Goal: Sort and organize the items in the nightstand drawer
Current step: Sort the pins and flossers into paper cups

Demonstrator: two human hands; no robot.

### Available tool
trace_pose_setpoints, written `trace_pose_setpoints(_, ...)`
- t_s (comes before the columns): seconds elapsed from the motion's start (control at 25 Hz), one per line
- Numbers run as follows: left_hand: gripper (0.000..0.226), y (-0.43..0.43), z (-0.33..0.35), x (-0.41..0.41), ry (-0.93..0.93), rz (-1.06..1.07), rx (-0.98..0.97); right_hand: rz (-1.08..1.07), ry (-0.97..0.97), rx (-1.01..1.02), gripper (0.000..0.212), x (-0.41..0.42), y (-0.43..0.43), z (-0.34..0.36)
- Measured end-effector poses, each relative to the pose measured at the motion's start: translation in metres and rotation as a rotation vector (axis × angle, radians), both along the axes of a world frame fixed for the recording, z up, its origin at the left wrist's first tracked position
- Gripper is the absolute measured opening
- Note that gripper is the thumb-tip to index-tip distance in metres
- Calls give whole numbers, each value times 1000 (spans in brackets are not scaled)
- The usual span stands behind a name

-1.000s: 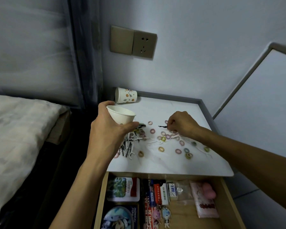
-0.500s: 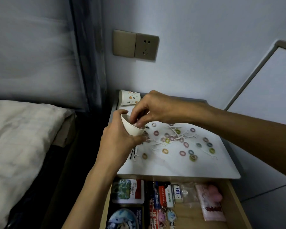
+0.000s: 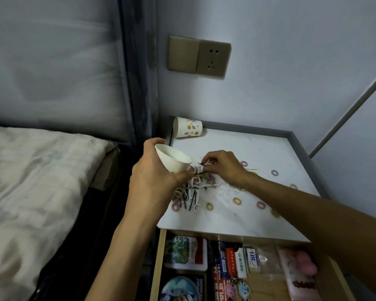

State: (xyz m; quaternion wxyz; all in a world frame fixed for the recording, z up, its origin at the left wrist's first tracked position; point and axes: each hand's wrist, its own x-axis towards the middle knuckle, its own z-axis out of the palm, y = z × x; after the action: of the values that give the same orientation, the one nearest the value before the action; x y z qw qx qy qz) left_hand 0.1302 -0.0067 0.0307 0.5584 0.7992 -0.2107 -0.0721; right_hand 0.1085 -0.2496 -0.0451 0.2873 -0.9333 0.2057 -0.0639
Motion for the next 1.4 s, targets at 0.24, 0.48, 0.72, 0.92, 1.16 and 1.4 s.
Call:
trace_pose_setpoints(0.24, 82, -2, 2, -1, -7, 8, 2, -85, 27, 93, 3, -6, -7, 5)
trace_pose_setpoints(0.48, 83, -1, 4, -4, -15, 12, 10, -165, 80, 130, 8, -14, -19, 8)
trace_pose_setpoints(0.72, 82, -4, 4, -4, 5, 17, -3, -275, -29, 281, 19, -7, -26, 9)
trace_pose_setpoints(0.92, 83, -5, 5, -4, 9, 15, -5, -401, -133, 345, 22, -7, -37, 7)
trace_pose_setpoints(1.16, 81, -5, 6, -4, 9, 17, -3, 26, -109, 22, 4, -16, -22, 25)
trace_pose_setpoints(1.4, 82, -5, 7, -4, -13, 26, 16, 306, 44, -327, 16, -5, -5, 9)
